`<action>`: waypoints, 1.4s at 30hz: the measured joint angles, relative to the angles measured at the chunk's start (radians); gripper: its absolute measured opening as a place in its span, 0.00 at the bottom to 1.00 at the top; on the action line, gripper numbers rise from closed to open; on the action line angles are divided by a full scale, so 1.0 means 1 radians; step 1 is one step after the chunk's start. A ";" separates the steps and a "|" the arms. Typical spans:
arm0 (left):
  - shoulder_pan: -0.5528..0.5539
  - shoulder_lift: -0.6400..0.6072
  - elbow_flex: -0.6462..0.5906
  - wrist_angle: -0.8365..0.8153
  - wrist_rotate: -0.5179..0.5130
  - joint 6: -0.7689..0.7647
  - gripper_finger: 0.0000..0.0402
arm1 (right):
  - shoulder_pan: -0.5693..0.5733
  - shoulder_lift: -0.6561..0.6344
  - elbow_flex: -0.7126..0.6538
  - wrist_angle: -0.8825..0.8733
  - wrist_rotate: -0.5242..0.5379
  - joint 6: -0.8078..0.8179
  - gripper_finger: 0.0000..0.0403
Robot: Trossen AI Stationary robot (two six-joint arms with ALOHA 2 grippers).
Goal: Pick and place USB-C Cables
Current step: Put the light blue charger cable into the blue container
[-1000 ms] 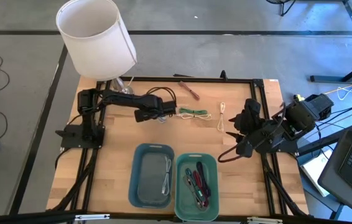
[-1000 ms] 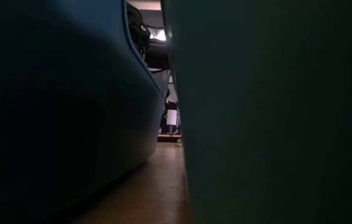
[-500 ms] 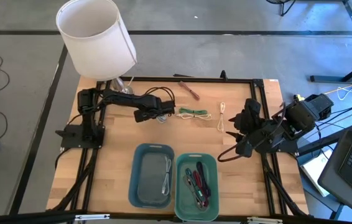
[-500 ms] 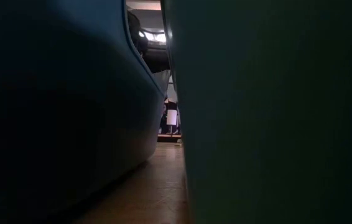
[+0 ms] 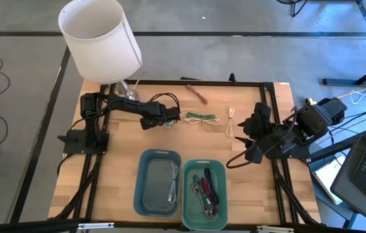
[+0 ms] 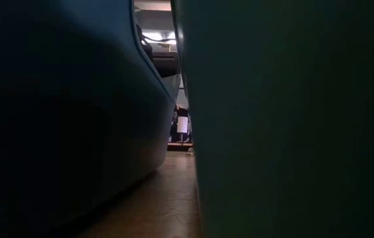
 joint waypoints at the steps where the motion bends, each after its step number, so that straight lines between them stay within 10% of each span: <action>1: -0.001 0.001 0.000 0.000 -0.007 0.003 0.49 | 0.000 0.000 0.000 0.000 0.000 0.000 0.54; 16: -0.020 0.006 -0.003 0.070 -0.048 0.135 0.03 | 0.000 0.000 0.000 0.000 0.000 0.019 0.54; 42: -0.074 -0.084 -0.003 0.274 -0.035 0.336 0.01 | 0.000 0.000 0.000 0.000 -0.002 0.018 0.54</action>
